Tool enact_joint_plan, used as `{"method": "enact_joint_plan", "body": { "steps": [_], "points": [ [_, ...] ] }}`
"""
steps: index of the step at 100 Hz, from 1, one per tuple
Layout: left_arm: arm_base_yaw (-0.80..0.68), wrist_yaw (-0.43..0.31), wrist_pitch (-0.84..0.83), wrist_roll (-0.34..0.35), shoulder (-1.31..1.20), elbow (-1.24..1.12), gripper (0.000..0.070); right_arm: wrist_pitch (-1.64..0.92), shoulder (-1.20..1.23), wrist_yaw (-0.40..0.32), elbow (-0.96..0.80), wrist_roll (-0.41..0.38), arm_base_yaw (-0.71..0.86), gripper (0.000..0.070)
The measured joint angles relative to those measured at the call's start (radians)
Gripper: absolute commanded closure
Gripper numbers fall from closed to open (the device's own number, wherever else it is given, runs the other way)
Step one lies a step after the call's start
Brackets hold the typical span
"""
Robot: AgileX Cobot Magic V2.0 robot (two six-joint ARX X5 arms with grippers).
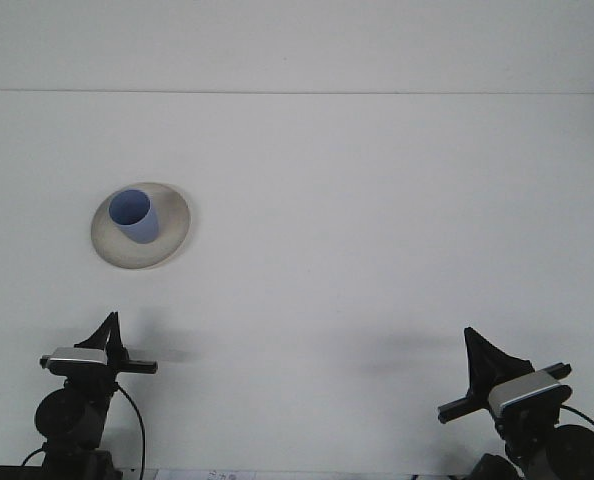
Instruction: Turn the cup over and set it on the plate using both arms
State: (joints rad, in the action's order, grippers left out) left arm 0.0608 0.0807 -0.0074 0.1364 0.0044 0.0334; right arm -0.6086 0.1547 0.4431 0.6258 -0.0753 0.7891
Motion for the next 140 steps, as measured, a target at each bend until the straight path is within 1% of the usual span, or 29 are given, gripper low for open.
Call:
{"method": "enact_joint_plan", "body": {
  "steps": [71,77,84,90,95,102,110,111,113,114,116,123,129,140],
  "points": [
    [0.0,0.0,0.0,0.0,0.0,0.0,0.0687,0.0,0.0,0.0,0.0,0.0,0.0,0.0693],
    [0.0,0.0,0.0,0.0,0.0,0.0,0.0687,0.002,0.0,-0.001,0.0,0.009,-0.017,0.0693],
    [0.0,0.0,0.0,0.0,0.0,0.0,0.0687,0.034,0.0,-0.009,-0.013,0.025,-0.089,0.0693],
    [0.0,0.0,0.0,0.0,0.0,0.0,0.0687,0.079,-0.003,-0.033,-0.043,0.037,-0.165,0.0693],
    [0.0,0.0,0.0,0.0,0.0,0.0,0.0687,0.135,-0.015,-0.073,-0.094,0.056,-0.255,0.0693],
    [0.0,0.0,0.0,0.0,0.0,0.0,0.0687,0.209,-0.043,-0.15,-0.171,0.082,-0.373,0.0693],
    [0.0,0.0,0.0,0.0,0.0,0.0,0.0687,0.305,-0.09,-0.282,-0.281,0.1,-0.535,0.0693],
    [0.0,0.0,0.0,0.0,0.0,0.0,0.0687,0.31,-0.093,-0.29,-0.287,0.1,-0.544,0.0693],
    [0.0,0.0,0.0,0.0,0.0,0.0,0.0687,0.336,-0.107,-0.331,-0.32,0.102,-0.591,0.0693],
    [0.0,0.0,0.0,0.0,0.0,0.0,0.0687,0.341,-0.109,-0.339,-0.326,0.102,-0.599,0.0693],
    [0.0,0.0,0.0,0.0,0.0,0.0,0.0687,0.371,-0.121,-0.38,-0.359,0.101,-0.641,0.0693],
    [0.0,0.0,0.0,0.0,0.0,0.0,0.0687,0.442,-0.145,-0.467,-0.444,0.095,-0.745,0.0693],
    [0.0,0.0,0.0,0.0,0.0,0.0,0.0687,0.489,-0.15,-0.503,-0.503,0.079,-0.797,0.0693],
    [0.0,0.0,0.0,0.0,0.0,0.0,0.0687,0.544,-0.15,-0.516,-0.572,0.055,-0.829,0.0693]
  ]
}}
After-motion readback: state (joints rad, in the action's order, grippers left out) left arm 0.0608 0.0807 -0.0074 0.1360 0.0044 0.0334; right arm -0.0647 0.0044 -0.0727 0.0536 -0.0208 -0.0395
